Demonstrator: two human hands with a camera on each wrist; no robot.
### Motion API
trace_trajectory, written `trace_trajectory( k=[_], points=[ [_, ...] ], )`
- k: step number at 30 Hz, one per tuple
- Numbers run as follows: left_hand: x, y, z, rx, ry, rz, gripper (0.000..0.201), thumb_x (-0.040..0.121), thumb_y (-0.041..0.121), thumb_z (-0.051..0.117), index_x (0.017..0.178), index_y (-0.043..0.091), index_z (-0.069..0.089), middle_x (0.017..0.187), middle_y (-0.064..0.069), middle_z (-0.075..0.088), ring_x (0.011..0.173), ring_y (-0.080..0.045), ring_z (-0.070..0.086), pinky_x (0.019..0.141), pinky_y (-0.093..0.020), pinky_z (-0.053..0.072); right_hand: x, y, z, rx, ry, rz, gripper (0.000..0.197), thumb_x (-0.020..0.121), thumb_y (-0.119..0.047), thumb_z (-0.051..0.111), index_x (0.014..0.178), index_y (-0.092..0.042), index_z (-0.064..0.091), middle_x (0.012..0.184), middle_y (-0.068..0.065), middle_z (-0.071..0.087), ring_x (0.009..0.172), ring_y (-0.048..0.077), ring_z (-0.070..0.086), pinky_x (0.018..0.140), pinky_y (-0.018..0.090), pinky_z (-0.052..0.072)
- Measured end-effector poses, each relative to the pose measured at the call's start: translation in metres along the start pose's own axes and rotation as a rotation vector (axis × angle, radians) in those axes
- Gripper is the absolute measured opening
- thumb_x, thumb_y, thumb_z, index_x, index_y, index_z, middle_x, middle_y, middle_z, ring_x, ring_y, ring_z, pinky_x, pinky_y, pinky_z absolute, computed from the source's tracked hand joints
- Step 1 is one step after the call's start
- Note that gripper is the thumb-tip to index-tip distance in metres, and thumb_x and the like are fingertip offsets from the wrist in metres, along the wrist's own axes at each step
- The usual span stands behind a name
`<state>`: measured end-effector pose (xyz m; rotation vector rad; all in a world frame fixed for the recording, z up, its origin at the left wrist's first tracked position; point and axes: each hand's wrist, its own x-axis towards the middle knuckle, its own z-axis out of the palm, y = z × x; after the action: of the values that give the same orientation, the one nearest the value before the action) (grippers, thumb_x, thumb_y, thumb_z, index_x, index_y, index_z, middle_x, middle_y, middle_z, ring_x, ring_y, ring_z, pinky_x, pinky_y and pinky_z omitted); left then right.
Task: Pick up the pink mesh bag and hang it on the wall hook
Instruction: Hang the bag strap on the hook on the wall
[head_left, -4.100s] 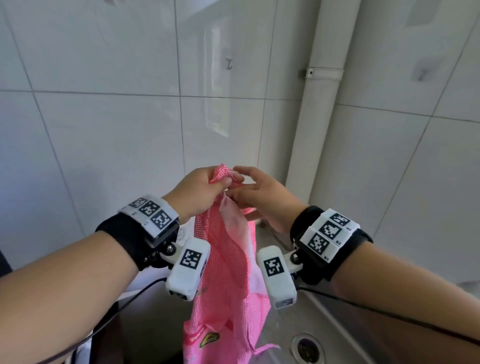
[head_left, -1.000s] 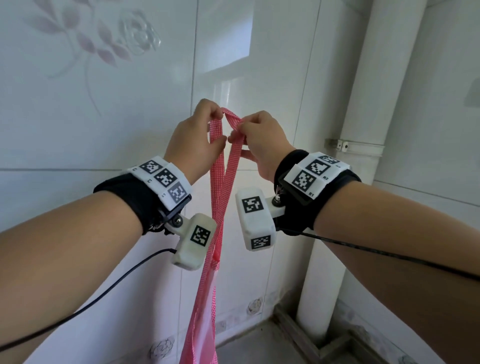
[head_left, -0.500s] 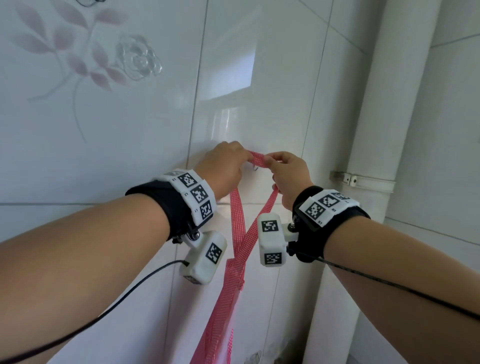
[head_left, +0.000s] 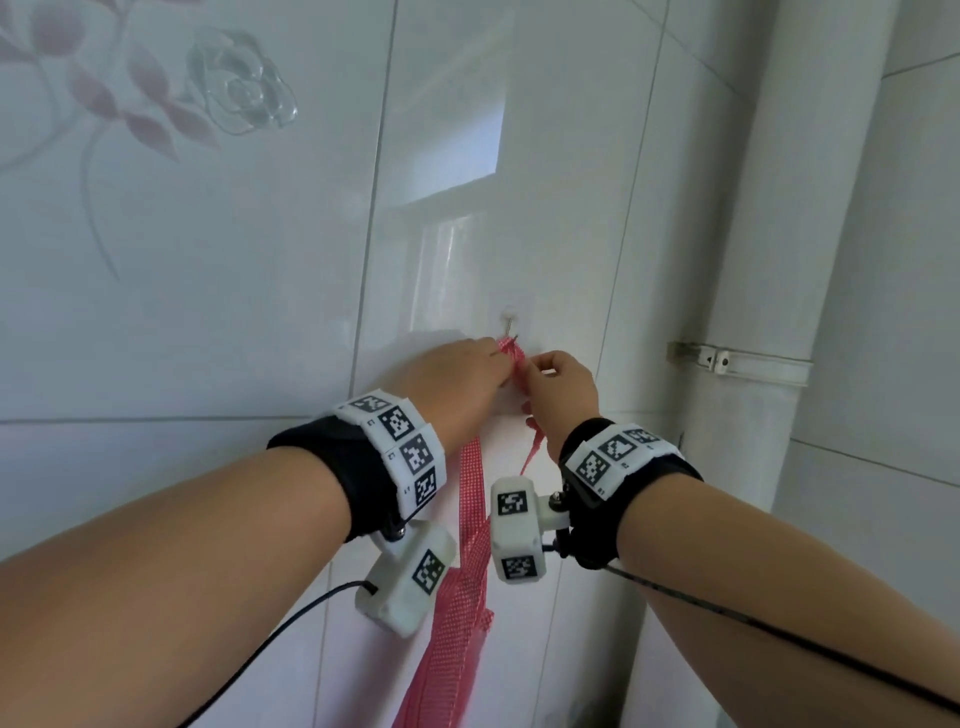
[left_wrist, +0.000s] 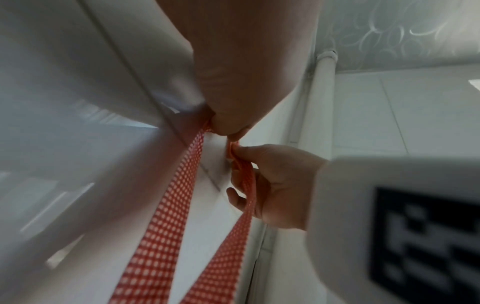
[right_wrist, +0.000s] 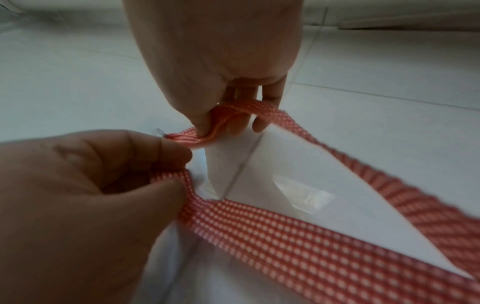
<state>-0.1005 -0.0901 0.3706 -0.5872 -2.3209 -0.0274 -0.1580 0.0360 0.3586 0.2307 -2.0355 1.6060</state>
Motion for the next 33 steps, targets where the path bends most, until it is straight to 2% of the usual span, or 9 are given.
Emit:
trace_trajectory(
  k=[3, 6, 9, 12, 17, 23, 27, 30, 33],
  points=[
    [-0.021, 0.002, 0.016, 0.015, -0.019, 0.027, 0.027, 0.093, 0.008, 0.042, 0.112, 0.011, 0.061, 0.112, -0.005, 0.057, 0.098, -0.023, 0.056, 0.078, -0.03, 0.04, -0.024, 0.02, 0.005, 0.097, -0.091, 0.039, 0.017, 0.093, -0.02, 0.057, 0.076, -0.015, 0.059, 0.067, 0.005, 0.062, 0.057, 0.019, 0.056, 0.058, 0.032, 0.049],
    [-0.042, 0.0, 0.037, -0.098, -0.023, 0.006, 0.023, 0.092, 0.008, 0.044, 0.105, 0.012, 0.063, 0.105, -0.004, 0.056, 0.086, -0.023, 0.058, 0.07, -0.029, 0.04, -0.048, 0.038, 0.009, 0.107, -0.147, 0.091, 0.014, 0.09, -0.017, 0.058, 0.076, -0.015, 0.061, 0.069, 0.007, 0.063, 0.064, 0.023, 0.057, 0.066, 0.038, 0.051],
    [-0.07, 0.004, 0.055, -0.26, -0.026, -0.007, 0.01, 0.085, 0.002, 0.051, 0.086, 0.011, 0.055, 0.095, -0.002, 0.052, 0.077, -0.024, 0.054, 0.067, -0.034, 0.044, -0.076, 0.055, 0.01, 0.071, -0.263, 0.209, 0.01, 0.088, -0.024, 0.059, 0.092, -0.014, 0.061, 0.09, 0.013, 0.068, 0.08, 0.031, 0.066, 0.081, 0.047, 0.056],
    [-0.1, 0.01, 0.068, -0.407, -0.069, -0.112, 0.022, 0.079, -0.001, 0.051, 0.078, 0.018, 0.04, 0.088, -0.003, 0.05, 0.073, -0.025, 0.051, 0.066, -0.039, 0.046, -0.11, 0.072, 0.006, -0.015, -0.418, 0.385, 0.041, 0.086, -0.043, 0.061, 0.119, -0.019, 0.053, 0.111, 0.009, 0.069, 0.105, 0.027, 0.066, 0.092, 0.048, 0.053],
    [-0.157, 0.017, 0.101, -0.704, -0.252, -0.456, 0.023, 0.082, -0.003, 0.055, 0.099, 0.012, 0.049, 0.1, -0.015, 0.064, 0.092, -0.031, 0.066, 0.085, -0.046, 0.053, -0.171, 0.112, 0.006, -0.147, -0.546, 0.524, 0.043, 0.085, -0.041, 0.062, 0.122, -0.026, 0.048, 0.109, 0.003, 0.063, 0.096, 0.021, 0.056, 0.095, 0.048, 0.047],
    [-0.239, 0.039, 0.137, -0.771, -0.608, -0.605, 0.065, 0.082, 0.015, 0.07, 0.138, 0.012, 0.037, 0.124, -0.008, 0.06, 0.107, -0.024, 0.062, 0.091, -0.038, 0.054, -0.231, 0.137, 0.018, -0.16, -0.696, 0.708, 0.049, 0.092, -0.034, 0.051, 0.139, -0.02, 0.042, 0.136, 0.011, 0.054, 0.118, 0.033, 0.053, 0.084, 0.05, 0.048],
    [-0.281, 0.043, 0.147, -0.792, -0.727, -0.691, 0.07, 0.069, 0.029, 0.082, 0.122, 0.021, 0.038, 0.113, 0.001, 0.066, 0.093, -0.014, 0.067, 0.078, -0.027, 0.056, -0.26, 0.138, 0.021, -0.045, -0.723, 0.797, 0.044, 0.093, -0.031, 0.05, 0.135, -0.017, 0.052, 0.138, 0.012, 0.056, 0.125, 0.034, 0.055, 0.094, 0.048, 0.049],
    [-0.314, 0.038, 0.162, -0.9, -0.744, -0.774, 0.086, 0.051, 0.053, 0.087, 0.124, 0.025, 0.05, 0.11, 0.004, 0.074, 0.096, -0.012, 0.072, 0.088, -0.036, 0.058, -0.275, 0.131, 0.017, 0.082, -0.713, 0.842, 0.045, 0.09, -0.028, 0.054, 0.132, -0.011, 0.054, 0.137, 0.017, 0.056, 0.121, 0.035, 0.058, 0.087, 0.044, 0.052],
    [-0.334, 0.051, 0.148, -0.92, -0.783, -0.79, 0.067, 0.05, 0.052, 0.082, 0.112, 0.033, 0.066, 0.104, 0.006, 0.076, 0.096, -0.016, 0.072, 0.095, -0.04, 0.054, -0.288, 0.128, 0.009, 0.16, -0.707, 0.844, 0.034, 0.093, -0.022, 0.052, 0.122, -0.005, 0.058, 0.126, 0.018, 0.062, 0.101, 0.028, 0.062, 0.082, 0.039, 0.053]
  ],
)
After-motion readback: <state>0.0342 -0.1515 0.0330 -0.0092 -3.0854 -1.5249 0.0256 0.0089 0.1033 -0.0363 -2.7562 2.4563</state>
